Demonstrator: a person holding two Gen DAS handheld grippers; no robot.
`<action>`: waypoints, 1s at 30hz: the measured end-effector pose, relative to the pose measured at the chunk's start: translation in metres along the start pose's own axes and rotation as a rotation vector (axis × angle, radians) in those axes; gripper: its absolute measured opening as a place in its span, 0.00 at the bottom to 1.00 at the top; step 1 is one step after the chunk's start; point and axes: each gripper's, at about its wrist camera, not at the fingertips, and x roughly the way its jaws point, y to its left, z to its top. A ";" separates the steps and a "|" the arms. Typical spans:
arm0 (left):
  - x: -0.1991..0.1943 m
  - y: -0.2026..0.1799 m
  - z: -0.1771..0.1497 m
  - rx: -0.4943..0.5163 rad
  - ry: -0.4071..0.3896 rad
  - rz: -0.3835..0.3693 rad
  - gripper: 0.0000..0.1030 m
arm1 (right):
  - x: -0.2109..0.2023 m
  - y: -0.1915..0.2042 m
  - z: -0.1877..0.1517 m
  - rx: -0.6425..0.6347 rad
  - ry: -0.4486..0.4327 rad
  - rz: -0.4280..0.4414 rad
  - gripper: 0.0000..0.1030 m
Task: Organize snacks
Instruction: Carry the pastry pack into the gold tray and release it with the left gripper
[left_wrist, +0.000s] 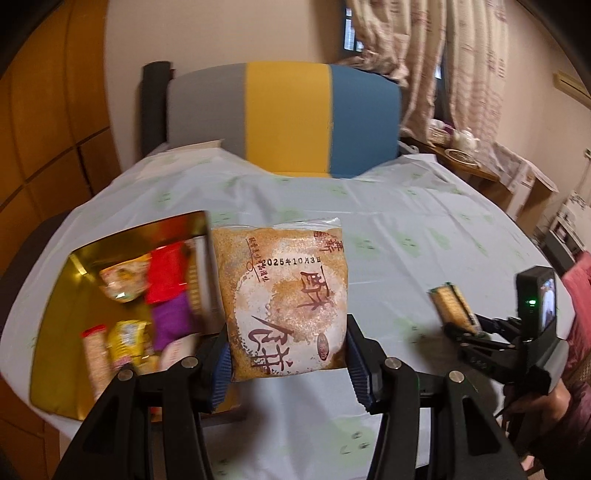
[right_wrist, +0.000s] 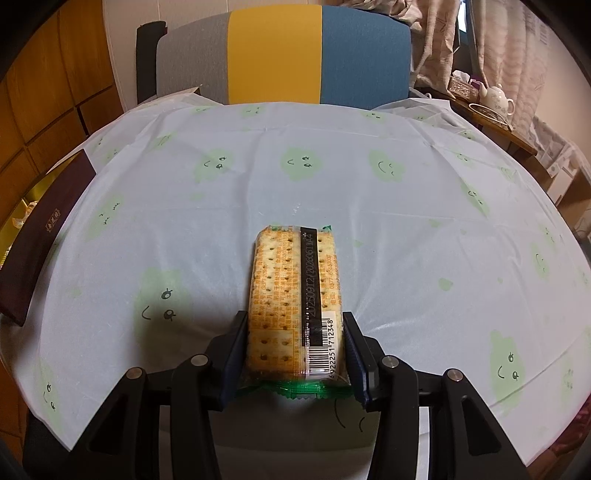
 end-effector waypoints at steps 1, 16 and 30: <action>-0.001 0.007 -0.002 -0.013 0.002 0.011 0.52 | 0.000 0.000 0.000 0.001 -0.001 0.001 0.47; -0.019 0.114 -0.025 -0.294 0.025 0.139 0.52 | -0.001 0.000 0.000 0.000 0.000 -0.001 0.47; -0.013 0.179 -0.033 -0.592 0.055 0.055 0.52 | -0.002 -0.001 0.000 0.004 -0.004 -0.003 0.48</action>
